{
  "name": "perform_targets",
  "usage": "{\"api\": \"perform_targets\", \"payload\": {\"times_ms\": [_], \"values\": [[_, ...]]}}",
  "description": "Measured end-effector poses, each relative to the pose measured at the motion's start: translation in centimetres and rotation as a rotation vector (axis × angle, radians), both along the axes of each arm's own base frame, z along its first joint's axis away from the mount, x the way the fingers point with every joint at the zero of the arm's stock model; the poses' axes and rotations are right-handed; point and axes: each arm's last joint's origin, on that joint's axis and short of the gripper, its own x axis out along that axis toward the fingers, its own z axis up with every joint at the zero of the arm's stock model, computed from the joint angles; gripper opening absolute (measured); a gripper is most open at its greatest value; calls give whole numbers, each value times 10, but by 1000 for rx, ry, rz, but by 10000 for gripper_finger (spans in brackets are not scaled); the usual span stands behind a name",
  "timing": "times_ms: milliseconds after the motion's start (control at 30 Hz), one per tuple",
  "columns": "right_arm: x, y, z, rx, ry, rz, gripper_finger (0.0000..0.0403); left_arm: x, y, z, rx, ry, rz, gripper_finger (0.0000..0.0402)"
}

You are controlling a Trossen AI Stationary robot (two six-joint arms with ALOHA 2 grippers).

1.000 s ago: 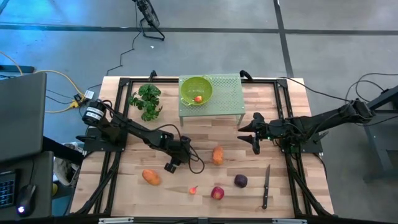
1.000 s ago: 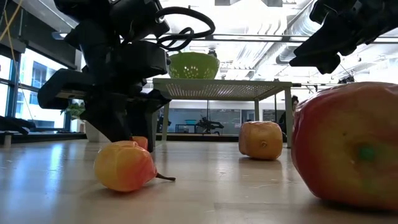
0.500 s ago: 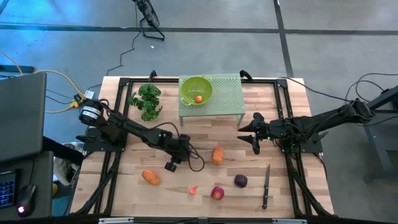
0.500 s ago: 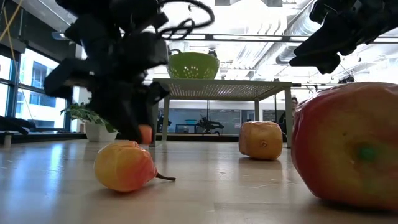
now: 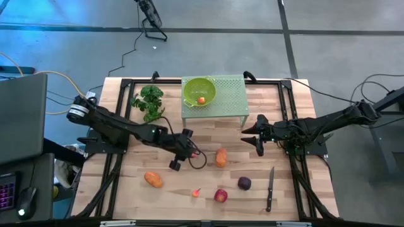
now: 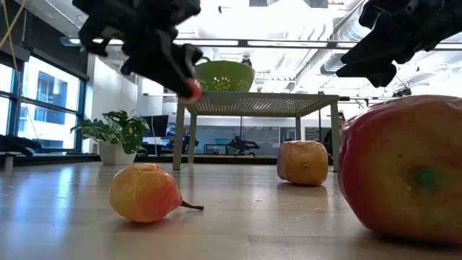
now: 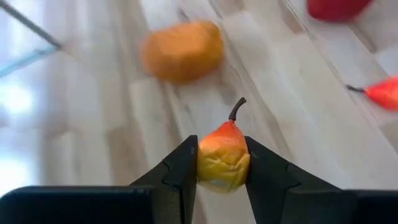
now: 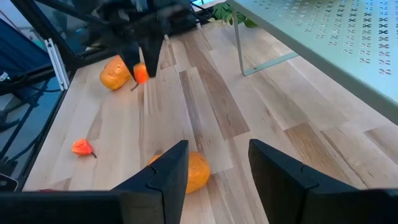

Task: Pick & Place Fruit
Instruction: Put the top orange pear into the green strainer bowl on the shelf

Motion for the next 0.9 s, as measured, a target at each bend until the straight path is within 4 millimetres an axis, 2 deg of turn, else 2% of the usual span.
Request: {"api": "perform_targets", "payload": {"times_ms": [300,733,900], "values": [[0,0,0,10,0,-4,160,4,10,50,154,-136,111,104],[0,0,0,10,0,-4,160,14,59,124,158,-214,291,104],[0,0,0,10,0,-4,160,13,79,143,162,-250,354,104]]}}
